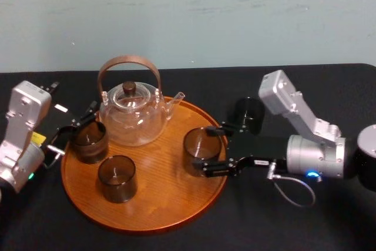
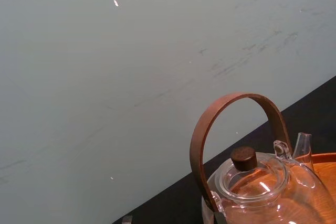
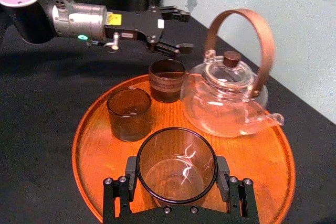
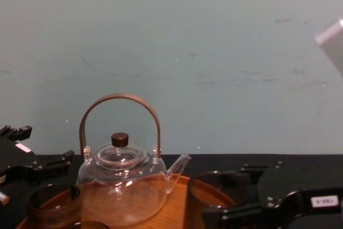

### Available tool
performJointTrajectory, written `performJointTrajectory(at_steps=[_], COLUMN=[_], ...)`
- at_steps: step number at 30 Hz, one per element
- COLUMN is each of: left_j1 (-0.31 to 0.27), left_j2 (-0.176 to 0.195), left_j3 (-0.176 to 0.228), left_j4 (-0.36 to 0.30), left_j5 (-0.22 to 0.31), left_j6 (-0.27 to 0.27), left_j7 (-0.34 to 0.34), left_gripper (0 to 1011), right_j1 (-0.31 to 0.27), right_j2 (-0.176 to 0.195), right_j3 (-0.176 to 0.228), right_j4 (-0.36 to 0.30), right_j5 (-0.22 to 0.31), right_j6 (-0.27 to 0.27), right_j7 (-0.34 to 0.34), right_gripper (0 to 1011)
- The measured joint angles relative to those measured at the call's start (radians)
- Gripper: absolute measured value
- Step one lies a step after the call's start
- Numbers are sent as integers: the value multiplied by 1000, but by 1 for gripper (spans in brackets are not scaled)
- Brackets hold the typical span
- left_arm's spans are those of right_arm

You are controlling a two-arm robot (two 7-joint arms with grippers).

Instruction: Pick up the glass from the table and place it on the tray.

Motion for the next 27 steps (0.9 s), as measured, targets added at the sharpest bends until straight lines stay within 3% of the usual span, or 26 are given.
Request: performJointTrajectory(at_steps=[10,27], left_j1=[0,0], left_j2=[0,0], left_j3=[0,0], left_j4=[0,0], left_j5=[0,0], left_j6=[0,0], left_j7=[0,0], left_gripper=[1002,1001], right_j1=[19,26], right_j2=[-44,-81], right_j3=[-53,-85], right_j4=[38,113], right_j5=[-9,6], right_j6=[-5,-15], right_j7=[13,28], right_gripper=[899,900])
